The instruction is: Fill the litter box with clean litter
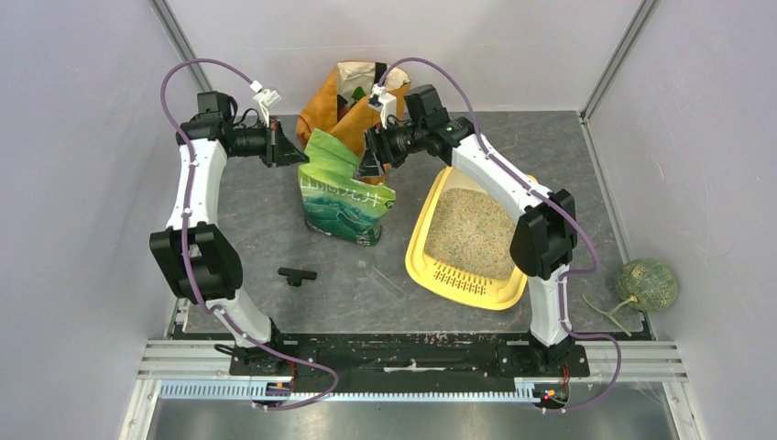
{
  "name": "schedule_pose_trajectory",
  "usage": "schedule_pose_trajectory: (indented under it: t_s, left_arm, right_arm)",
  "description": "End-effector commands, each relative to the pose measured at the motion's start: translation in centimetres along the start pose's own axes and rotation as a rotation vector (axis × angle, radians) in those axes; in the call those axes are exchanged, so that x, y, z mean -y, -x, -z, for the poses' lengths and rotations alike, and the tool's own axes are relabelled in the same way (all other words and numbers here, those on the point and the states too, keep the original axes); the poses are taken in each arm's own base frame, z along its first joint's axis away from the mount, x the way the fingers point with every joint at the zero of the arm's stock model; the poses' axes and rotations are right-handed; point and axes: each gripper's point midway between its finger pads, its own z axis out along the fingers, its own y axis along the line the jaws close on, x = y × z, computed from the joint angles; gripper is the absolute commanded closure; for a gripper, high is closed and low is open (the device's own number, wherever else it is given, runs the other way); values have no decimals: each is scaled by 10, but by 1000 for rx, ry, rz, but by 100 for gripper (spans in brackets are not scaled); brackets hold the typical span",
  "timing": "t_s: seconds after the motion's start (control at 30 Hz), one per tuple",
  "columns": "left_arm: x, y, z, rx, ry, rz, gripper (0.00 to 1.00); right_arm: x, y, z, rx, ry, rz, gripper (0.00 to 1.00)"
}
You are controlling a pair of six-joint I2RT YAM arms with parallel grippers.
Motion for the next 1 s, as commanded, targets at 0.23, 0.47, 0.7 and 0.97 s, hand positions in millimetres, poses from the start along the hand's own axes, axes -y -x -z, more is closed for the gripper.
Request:
schedule_pose_trajectory:
  t_s: [0.23, 0.47, 0.7, 0.97]
  left_arm:
    - [32, 19, 9, 77, -94, -140, 98]
    - [33, 20, 9, 86, -106, -159, 98]
    - [33, 18, 10, 87, -105, -162, 98]
    - [32, 32, 25, 75, 5, -373, 44]
  right_arm:
    - [-25, 56, -4, 181, 100, 170, 20]
    - [-23, 52, -21, 171, 105, 165, 26]
    - [-17, 53, -22, 166, 74, 194, 66]
    - [-32, 79, -5, 206, 63, 273, 100]
